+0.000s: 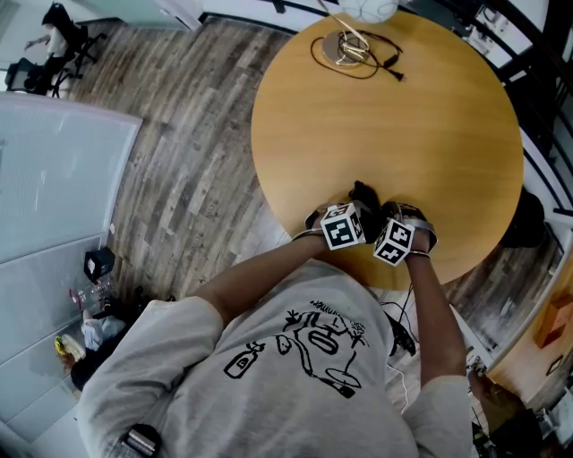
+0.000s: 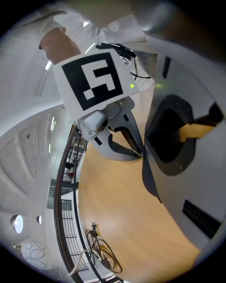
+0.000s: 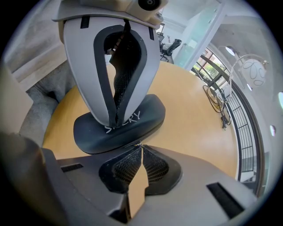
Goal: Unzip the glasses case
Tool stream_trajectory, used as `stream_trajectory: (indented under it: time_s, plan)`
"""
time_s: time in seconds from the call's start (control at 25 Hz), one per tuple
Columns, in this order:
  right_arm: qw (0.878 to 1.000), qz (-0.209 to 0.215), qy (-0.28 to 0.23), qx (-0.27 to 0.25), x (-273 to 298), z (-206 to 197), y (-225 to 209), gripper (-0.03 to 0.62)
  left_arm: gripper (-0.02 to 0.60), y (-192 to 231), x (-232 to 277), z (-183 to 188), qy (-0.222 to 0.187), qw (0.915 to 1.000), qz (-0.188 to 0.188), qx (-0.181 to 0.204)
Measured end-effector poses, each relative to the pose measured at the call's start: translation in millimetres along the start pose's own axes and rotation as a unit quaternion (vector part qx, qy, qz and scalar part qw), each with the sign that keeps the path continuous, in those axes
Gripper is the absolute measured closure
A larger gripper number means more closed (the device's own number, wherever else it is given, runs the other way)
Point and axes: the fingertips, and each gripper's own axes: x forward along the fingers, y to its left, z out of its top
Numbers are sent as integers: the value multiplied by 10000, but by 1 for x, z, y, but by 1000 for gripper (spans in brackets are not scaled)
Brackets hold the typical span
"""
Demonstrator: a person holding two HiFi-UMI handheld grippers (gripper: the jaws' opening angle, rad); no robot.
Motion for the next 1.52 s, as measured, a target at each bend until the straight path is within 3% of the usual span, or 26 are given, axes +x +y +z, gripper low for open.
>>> stream_trajectory:
  time_s: [1.52]
  plan:
    - [9995, 49, -187, -263, 11, 19, -31, 565, 575, 1, 0, -1, -29, 9999, -27, -100]
